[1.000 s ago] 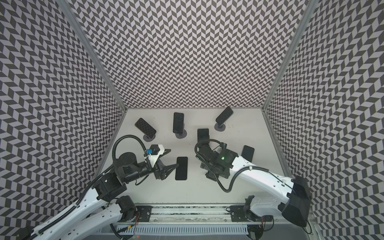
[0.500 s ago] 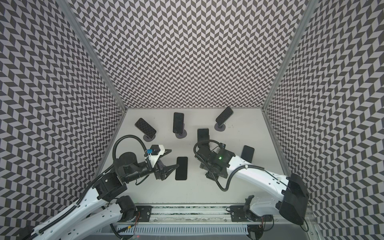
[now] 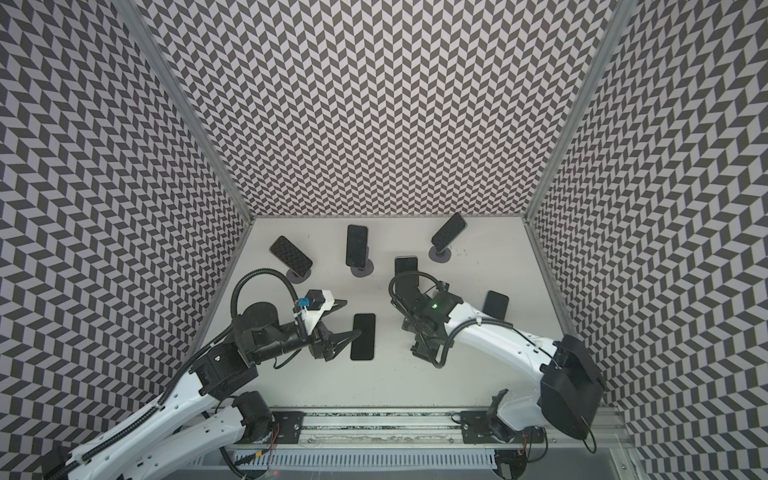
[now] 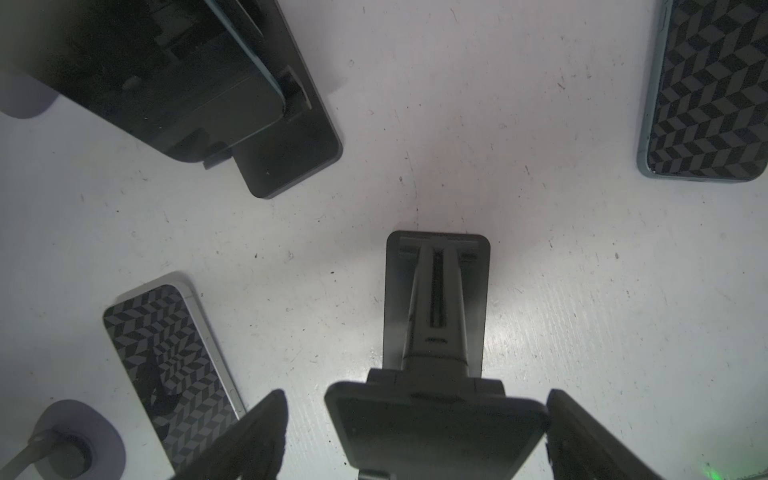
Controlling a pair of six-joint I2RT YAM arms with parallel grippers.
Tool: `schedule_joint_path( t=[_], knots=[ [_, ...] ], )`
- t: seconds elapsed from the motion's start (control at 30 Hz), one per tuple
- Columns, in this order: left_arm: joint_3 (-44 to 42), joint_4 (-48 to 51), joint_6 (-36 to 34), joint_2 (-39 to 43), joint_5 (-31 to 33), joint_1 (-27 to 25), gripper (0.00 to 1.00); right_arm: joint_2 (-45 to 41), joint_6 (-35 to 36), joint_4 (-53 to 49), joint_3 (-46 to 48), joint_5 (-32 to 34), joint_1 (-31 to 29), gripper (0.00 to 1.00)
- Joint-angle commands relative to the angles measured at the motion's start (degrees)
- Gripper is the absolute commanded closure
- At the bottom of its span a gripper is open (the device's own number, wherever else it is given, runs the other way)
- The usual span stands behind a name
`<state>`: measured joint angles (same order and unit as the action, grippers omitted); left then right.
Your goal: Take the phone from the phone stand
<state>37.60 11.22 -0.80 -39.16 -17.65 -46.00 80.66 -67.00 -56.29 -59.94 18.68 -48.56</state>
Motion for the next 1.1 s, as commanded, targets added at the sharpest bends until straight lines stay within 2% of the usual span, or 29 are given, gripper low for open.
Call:
schedule_joint_path(
  t=[0.0, 0.5, 0.87, 1.07],
  knots=[
    [1.4, -0.5, -1.7, -0.4, 0.2, -0.2, 0.14, 0.7, 1.5, 2.1, 0.0, 1.2, 0.6, 0.07],
    [3.1, -0.1, -4.4, -2.9, 2.3, 0.1, 0.14, 0.7, 4.3, 3.5, 1.0, -1.1, 2.7, 0.19],
    [3.4, -2.9, -3.3, -5.4, 3.5, 0.3, 0.14, 0.1, 8.7, 3.2, 0.7, -2.6, 5.6, 0.32],
    [4.6, -4.4, -3.9, -8.1, 3.5, 0.4, 0.14, -1.4, 10.6, 4.0, 1.1, -3.1, 7.5, 0.34]
  ],
)
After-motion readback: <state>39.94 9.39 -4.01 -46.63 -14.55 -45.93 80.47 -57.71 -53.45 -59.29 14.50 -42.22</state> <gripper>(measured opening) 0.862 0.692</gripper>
